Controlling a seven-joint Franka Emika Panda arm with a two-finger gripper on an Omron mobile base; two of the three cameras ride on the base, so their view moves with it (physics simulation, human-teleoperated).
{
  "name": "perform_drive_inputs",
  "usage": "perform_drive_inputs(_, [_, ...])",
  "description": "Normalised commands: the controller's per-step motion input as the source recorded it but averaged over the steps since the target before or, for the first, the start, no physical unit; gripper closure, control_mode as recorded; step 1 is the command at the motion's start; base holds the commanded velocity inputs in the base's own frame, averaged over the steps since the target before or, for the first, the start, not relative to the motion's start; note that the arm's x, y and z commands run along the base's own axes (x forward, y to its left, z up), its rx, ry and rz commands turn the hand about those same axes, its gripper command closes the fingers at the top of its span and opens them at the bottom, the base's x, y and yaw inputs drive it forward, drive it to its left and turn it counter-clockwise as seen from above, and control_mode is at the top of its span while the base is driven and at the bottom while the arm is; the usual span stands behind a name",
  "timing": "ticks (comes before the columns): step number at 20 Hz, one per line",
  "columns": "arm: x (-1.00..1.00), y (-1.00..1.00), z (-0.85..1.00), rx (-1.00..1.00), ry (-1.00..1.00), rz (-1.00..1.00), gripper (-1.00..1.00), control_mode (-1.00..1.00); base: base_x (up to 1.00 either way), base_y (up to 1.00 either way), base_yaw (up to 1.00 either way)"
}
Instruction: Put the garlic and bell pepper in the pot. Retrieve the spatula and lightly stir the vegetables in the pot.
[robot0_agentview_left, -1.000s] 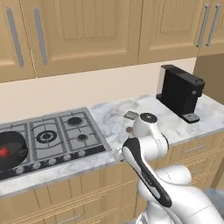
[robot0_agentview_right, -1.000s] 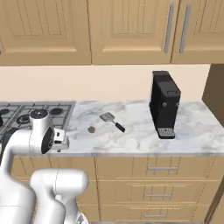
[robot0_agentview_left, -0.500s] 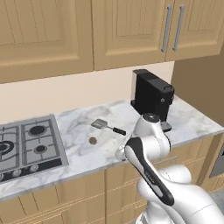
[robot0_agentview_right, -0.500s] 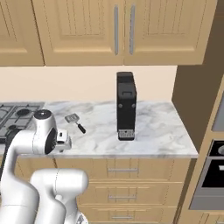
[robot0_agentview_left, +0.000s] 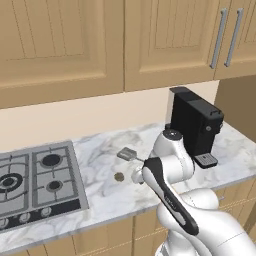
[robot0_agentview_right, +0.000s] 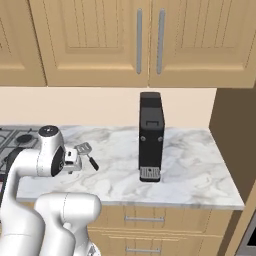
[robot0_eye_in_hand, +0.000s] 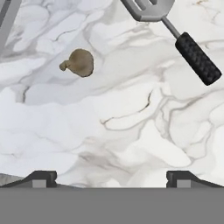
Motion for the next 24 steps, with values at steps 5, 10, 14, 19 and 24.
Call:
perform_drive_inputs(5, [0.00,0.00,0.00,0.00,0.00,0.00,-1.00,1.00,0.44,0.21,0.11])
perform_drive_inputs(10, [0.00,0.00,0.00,0.00,0.00,0.00,-1.00,1.00,0.00,0.00,0.00])
perform_drive_inputs(14, [0.00,0.00,0.00,0.00,0.00,0.00,-1.00,1.00,0.00,0.00,0.00])
perform_drive_inputs(19, [0.00,0.00,0.00,0.00,0.00,0.00,-1.00,1.00,0.07,0.07,0.00])
perform_drive_inputs(24, [0.23,0.12,0.00,0.00,0.06,0.00,-1.00,-1.00,0.09,0.08,0.00])
